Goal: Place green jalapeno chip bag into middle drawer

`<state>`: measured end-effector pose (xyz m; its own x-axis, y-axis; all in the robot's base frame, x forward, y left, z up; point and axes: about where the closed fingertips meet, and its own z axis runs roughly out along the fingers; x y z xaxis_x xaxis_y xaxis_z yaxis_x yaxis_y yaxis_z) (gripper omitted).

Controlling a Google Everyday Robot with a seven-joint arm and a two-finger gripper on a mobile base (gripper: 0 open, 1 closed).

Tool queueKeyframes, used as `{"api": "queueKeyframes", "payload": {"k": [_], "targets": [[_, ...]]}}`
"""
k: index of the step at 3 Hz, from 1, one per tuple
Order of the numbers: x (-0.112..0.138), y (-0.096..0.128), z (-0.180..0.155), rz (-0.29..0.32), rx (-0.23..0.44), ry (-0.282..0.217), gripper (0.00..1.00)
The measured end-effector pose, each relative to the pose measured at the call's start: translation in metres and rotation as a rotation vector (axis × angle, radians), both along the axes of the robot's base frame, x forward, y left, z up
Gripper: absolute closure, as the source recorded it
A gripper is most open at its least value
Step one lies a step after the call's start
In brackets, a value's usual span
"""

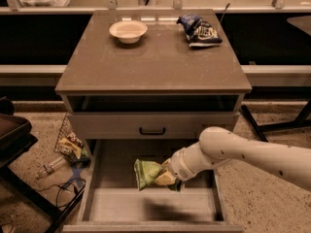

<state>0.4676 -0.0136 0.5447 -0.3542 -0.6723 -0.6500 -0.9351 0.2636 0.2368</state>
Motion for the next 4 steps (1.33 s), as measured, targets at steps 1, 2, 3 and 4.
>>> {"api": "queueKeyframes", "payload": {"k": [1,2,3,4], "targets": [[-0.0018,0.0013,-0.0100,-0.004,0.006,0.014,0.87],[-0.0025,0.0025,-0.0109,-0.002,0.006,0.016,0.64],[-0.0033,0.0036,-0.0116,0.000,0.007,0.018,0.41],[-0.0041,0.0048,-0.0122,0.003,0.008,0.020,0.17]]}}
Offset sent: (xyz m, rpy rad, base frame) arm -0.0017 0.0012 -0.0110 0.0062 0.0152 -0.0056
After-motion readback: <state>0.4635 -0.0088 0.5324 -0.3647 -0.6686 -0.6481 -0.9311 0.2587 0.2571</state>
